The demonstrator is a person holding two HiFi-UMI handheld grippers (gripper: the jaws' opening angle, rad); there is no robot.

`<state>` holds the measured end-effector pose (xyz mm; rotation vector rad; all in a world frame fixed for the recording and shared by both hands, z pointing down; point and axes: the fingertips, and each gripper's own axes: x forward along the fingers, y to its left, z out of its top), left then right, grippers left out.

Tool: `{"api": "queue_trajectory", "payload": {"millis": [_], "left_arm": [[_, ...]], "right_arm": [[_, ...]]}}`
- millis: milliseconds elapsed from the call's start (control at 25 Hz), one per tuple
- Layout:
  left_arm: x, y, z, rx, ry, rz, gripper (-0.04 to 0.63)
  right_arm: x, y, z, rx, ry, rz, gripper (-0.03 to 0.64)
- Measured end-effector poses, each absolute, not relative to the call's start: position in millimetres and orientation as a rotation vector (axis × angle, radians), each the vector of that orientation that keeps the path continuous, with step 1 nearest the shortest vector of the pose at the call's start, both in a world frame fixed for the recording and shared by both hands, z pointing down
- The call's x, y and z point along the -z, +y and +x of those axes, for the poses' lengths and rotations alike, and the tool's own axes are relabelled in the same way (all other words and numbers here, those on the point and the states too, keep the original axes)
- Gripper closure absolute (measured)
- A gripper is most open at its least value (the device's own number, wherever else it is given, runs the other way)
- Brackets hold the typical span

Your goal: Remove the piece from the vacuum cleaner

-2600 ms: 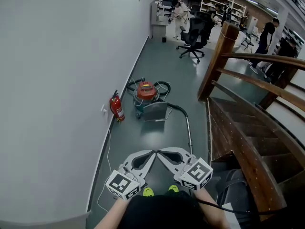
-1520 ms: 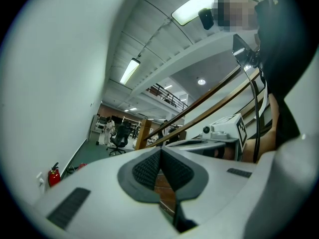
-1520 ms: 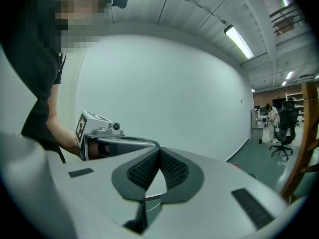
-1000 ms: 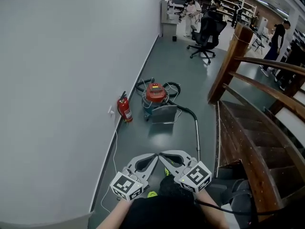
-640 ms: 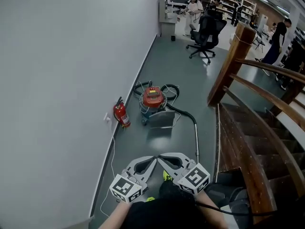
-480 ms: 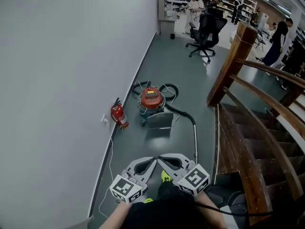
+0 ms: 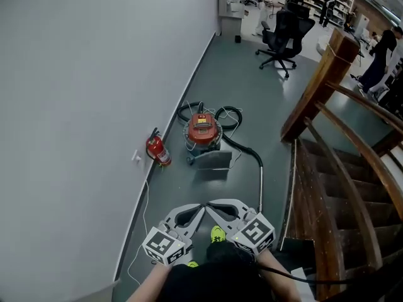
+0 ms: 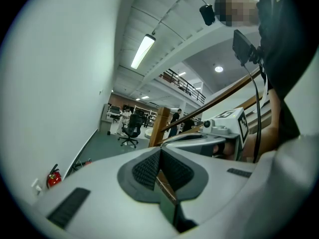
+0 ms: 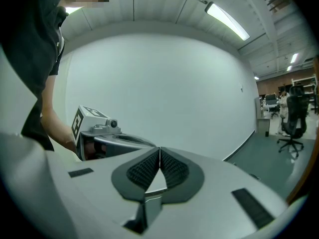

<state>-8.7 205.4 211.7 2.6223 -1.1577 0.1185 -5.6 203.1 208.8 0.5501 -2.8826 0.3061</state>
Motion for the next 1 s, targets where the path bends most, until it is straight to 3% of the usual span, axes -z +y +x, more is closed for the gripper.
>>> {"api": "queue_trajectory", "payload": {"millis": [1000], "left_arm": [[-229.2, 128.3, 29.7, -0.233, -1.158, 2.623, 0.588]], "right_arm": [[-228.9, 125.0, 31.1, -0.383, -2.905, 0.513, 0.601]]}}
